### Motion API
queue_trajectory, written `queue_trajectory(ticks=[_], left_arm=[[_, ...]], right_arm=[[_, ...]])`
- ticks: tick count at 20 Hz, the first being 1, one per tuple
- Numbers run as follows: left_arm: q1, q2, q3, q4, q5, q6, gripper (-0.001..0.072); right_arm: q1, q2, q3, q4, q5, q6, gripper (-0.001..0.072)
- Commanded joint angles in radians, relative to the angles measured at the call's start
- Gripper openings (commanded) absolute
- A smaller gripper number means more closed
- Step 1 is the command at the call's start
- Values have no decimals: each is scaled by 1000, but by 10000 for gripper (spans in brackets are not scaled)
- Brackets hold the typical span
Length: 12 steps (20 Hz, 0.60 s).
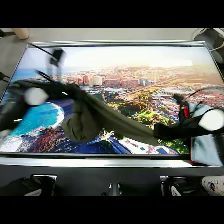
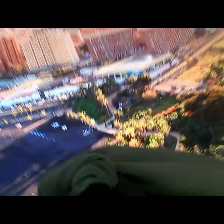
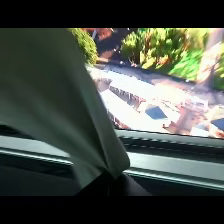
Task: Fold the shirts.
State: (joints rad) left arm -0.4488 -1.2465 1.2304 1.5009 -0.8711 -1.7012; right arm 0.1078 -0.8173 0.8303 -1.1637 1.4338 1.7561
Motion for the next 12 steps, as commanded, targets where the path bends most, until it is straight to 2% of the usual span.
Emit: queue_trajectory(ticks=[1, 2, 4, 6, 9, 10, 12], left_arm=[[8, -229, -34, -148, -21, -1, 513], [26, -267, 37, -142, -125, 5, 720], [93, -285, 169, -89, -359, 97, 720], [184, -234, 199, -26, -507, 107, 720], [320, -85, 11, -77, -513, 27, 709], [347, -33, -99, -108, -479, 9, 643], [365, 35, -305, -179, -386, -13, 643]], right_arm=[[1, -29, -227, 112, -184, -2, 20], [1, -31, -227, 122, -193, -2, 20], [1, -31, -227, 122, -214, -6, 21], [1, -31, -227, 122, -214, -30, 21], [1, -31, -227, 102, -215, -48, 21], [1, -31, -227, 97, -214, -52, 21], [1, -31, -227, 94, -216, -58, 21]])
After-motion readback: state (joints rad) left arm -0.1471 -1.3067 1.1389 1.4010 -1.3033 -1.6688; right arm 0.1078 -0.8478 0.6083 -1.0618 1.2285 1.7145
